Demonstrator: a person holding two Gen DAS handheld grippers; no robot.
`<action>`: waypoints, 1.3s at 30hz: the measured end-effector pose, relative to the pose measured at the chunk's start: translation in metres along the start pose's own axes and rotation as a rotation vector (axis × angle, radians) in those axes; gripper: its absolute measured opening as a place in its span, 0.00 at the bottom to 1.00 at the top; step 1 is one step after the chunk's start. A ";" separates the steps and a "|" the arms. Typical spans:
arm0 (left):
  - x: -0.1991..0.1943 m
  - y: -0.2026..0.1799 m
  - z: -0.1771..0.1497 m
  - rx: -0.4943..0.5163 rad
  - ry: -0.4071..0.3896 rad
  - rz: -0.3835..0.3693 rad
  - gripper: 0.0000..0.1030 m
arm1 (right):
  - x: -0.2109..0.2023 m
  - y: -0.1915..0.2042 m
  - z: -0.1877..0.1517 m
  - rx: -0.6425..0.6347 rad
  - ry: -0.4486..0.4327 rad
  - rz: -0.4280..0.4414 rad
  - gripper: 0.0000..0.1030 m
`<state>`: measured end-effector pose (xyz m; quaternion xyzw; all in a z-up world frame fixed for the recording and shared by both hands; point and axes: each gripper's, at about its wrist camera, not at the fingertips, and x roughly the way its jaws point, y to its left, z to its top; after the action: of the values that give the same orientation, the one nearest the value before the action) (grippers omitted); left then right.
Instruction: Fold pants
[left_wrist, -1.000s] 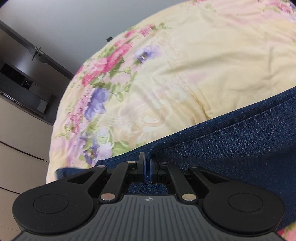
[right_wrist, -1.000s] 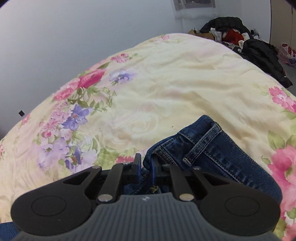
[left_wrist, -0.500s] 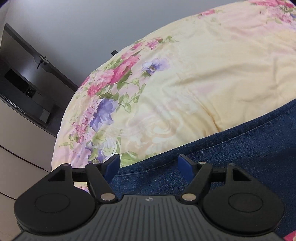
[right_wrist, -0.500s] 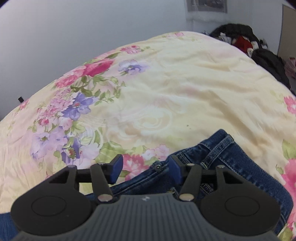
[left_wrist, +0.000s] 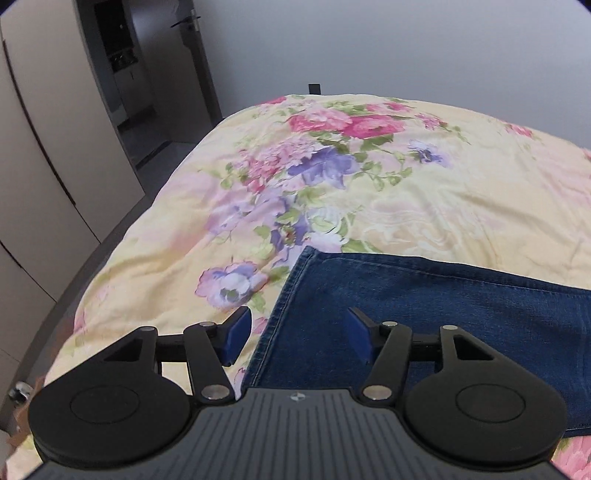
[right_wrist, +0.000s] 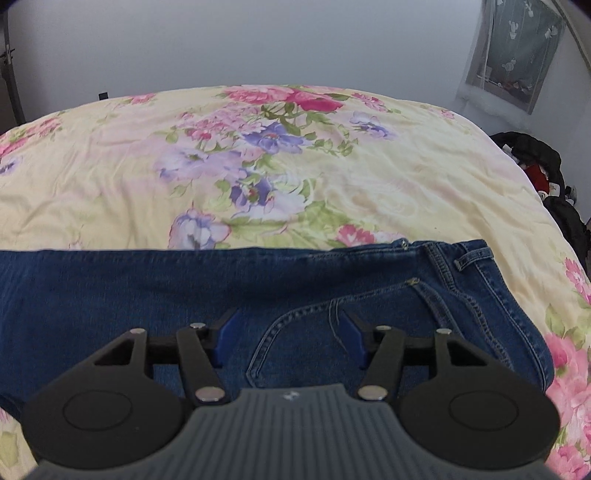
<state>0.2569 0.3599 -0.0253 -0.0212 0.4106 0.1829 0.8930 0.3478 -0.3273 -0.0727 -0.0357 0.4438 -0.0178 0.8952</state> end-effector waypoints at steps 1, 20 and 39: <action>0.003 0.009 -0.003 -0.023 -0.006 -0.011 0.67 | 0.001 0.001 -0.004 0.005 0.008 -0.005 0.49; 0.121 0.013 0.028 -0.134 -0.071 -0.111 0.00 | 0.043 0.026 -0.001 -0.001 0.080 -0.230 0.49; 0.144 0.031 0.033 -0.239 0.059 -0.254 0.35 | 0.051 0.029 -0.017 -0.028 0.049 -0.265 0.50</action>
<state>0.3559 0.4390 -0.1064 -0.1844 0.4057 0.1153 0.8877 0.3652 -0.3021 -0.1259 -0.1062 0.4571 -0.1303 0.8734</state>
